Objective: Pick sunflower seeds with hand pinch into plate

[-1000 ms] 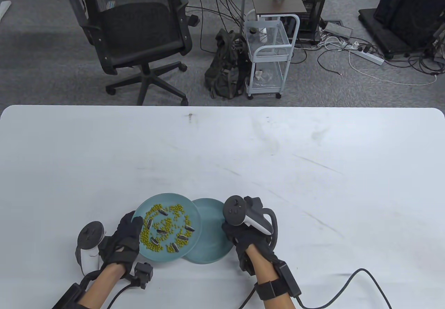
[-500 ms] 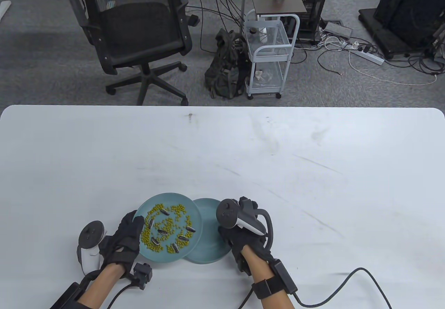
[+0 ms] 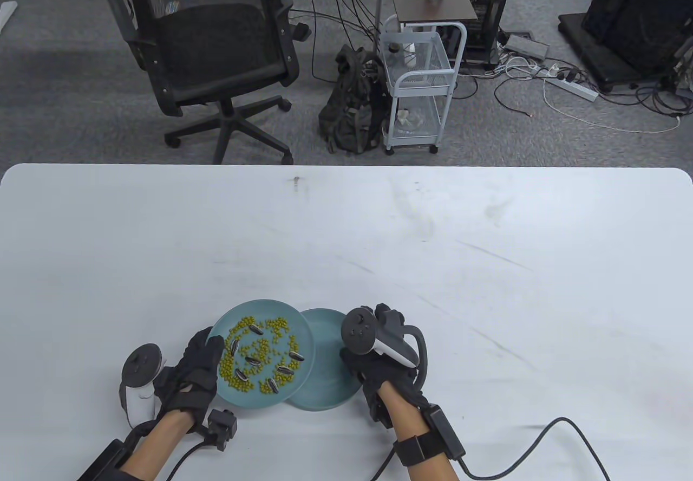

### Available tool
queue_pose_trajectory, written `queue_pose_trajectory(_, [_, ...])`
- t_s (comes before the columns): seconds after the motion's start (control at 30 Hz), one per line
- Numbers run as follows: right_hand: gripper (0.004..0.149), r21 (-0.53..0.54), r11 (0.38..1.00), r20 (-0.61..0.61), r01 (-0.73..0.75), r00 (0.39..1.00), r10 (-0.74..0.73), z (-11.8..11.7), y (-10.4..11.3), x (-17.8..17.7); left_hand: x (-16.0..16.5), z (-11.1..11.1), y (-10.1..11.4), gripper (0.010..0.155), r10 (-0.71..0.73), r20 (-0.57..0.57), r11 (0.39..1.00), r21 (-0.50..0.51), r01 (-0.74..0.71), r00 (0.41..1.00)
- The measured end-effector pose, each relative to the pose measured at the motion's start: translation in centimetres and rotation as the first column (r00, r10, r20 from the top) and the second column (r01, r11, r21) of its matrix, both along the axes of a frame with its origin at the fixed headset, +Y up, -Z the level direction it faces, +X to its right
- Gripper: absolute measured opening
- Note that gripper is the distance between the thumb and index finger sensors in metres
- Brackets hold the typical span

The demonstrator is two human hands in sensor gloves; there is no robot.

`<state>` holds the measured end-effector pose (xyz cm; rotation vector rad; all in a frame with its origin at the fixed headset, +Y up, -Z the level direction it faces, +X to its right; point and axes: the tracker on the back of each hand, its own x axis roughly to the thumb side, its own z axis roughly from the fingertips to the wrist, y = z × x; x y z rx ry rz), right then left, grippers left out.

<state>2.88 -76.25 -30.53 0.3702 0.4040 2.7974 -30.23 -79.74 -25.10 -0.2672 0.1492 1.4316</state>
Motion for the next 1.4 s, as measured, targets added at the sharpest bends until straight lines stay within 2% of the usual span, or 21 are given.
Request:
queue_pose_trajectory(0.3, [0.041, 0.019, 0.989, 0.024, 0.147, 0.989, -0.147, -0.4, 1.7, 0.5, 0.2, 0.0, -0.2, 0.046, 0.003, 0.002, 1.0, -0.009, -0.003, 1.0])
queue_pose_trajectory(0.53, [0.038, 0.088, 0.954, -0.006, 0.285, 0.958, -0.286, -0.3, 5.3, -0.4, 0.2, 0.0, -0.3, 0.046, 0.004, 0.0, 1.0, -0.013, -0.004, 1.0])
queue_pose_trajectory(0.77, [0.038, 0.122, 0.942, -0.102, 0.312, 0.948, -0.3, -0.6, 9.0, -4.9, 0.2, 0.0, -0.2, 0.046, 0.003, -0.006, 1.0, -0.009, -0.004, 1.0])
queue_pose_trajectory(0.9, [0.04, 0.067, 0.944, -0.141, 0.323, 0.94, -0.312, -1.4, 10.0, -8.5, 0.2, 0.1, -0.3, 0.046, 0.021, -0.004, 1.0, -0.012, -0.021, 1.0])
queue_pose_trajectory(1.03, [0.042, -0.033, 0.958, -0.17, 0.284, 0.943, -0.285, -2.0, 9.4, -11.7, 0.3, 0.2, -0.2, 0.046, 0.027, 0.001, 1.0, -0.007, -0.027, 1.0])
queue_pose_trajectory(1.2, [0.042, -0.021, 0.987, -0.17, 0.158, 0.972, -0.16, -2.2, 7.3, -13.3, 0.2, 0.1, -0.1, 0.046, 0.046, 0.013, 0.999, -0.004, -0.046, 0.999])
queue_pose_trajectory(1.4, [0.041, -0.007, 0.995, -0.207, 0.101, 0.973, -0.1, -1.8, 6.4, -14.0, 0.5, 0.1, -0.3, 0.046, 0.036, 0.023, 0.999, -0.003, -0.036, 0.999])
